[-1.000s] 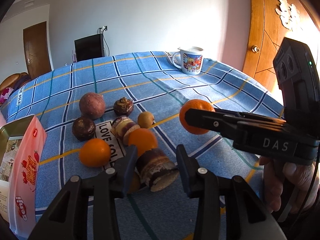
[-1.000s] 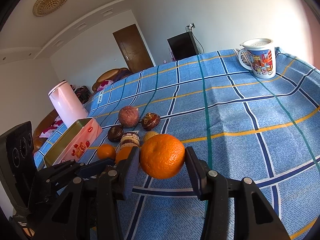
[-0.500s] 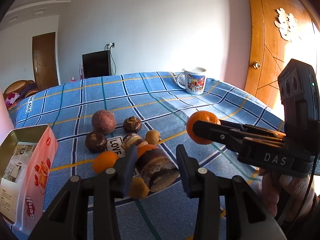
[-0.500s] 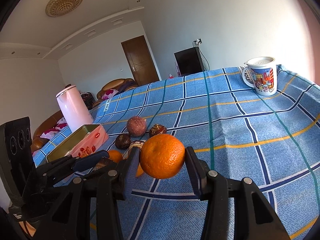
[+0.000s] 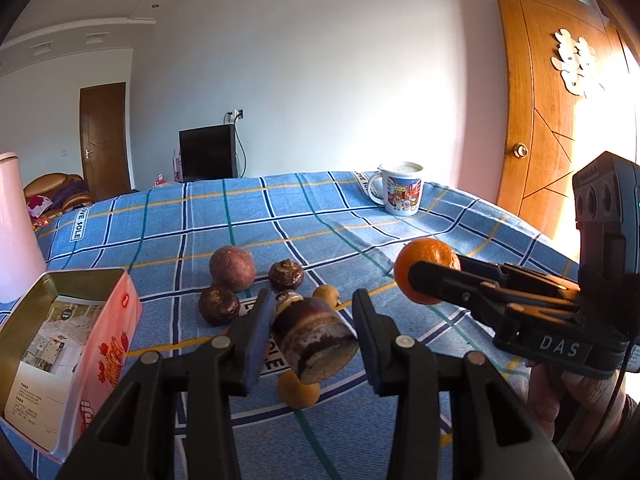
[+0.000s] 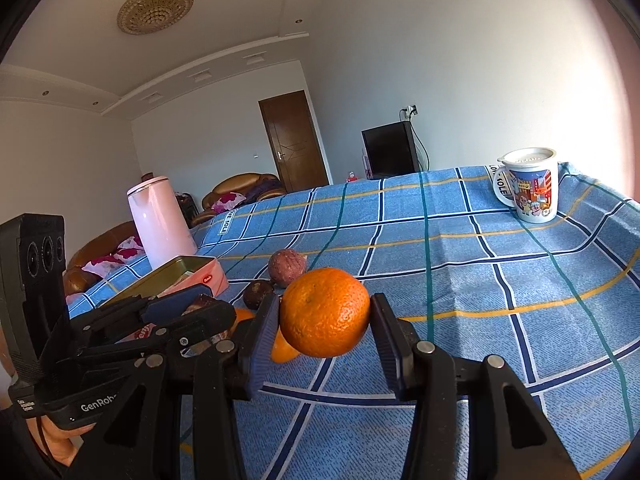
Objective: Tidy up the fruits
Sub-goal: 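Grasp the chocolate cake roll with the left tool while the right tool holds the orange, then carry the orange and cake roll over the tin box and open both tools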
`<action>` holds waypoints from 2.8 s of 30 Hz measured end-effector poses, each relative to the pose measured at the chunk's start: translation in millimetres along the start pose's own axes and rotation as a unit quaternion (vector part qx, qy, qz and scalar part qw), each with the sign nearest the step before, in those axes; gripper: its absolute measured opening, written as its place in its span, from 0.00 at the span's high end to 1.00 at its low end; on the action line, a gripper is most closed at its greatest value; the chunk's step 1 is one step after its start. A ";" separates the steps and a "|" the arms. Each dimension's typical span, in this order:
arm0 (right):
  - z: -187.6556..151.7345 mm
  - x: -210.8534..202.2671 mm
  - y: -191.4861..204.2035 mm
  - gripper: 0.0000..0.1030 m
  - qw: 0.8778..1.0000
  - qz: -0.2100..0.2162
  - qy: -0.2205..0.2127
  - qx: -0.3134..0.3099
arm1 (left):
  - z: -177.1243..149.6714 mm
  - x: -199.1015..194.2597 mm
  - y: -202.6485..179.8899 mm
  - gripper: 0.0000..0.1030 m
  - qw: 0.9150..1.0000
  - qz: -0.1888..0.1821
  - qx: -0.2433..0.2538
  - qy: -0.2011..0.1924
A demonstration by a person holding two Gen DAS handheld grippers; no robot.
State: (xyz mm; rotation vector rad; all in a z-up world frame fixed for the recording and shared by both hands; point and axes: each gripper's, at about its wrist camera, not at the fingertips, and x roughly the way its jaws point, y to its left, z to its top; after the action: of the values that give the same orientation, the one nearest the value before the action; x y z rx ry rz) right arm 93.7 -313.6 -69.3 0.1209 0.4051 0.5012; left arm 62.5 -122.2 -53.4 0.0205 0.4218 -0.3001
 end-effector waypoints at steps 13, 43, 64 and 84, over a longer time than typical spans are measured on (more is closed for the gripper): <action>-3.6 -14.7 10.7 0.53 0.998 -0.001 -0.049 -0.033 | 5.7 -15.1 13.5 0.60 0.999 0.019 -0.006 -0.034; 34.8 122.9 202.2 0.53 0.979 0.125 0.079 -0.142 | -1.6 -69.7 196.8 0.60 0.973 0.174 -0.149 -0.032; 6.9 176.6 250.6 0.51 0.962 0.128 0.164 -0.177 | -13.9 -68.5 232.3 0.58 0.965 0.193 -0.178 -0.006; 21.4 71.5 70.9 0.28 0.987 -0.052 0.129 -0.077 | 3.2 -43.4 115.7 0.35 0.991 0.079 -0.109 0.003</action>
State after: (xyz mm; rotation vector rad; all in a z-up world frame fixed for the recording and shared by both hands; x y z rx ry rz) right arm 128.2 -217.1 -59.6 -0.1148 0.6214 0.4448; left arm 59.7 0.4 -37.7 -0.1585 0.4549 -0.0975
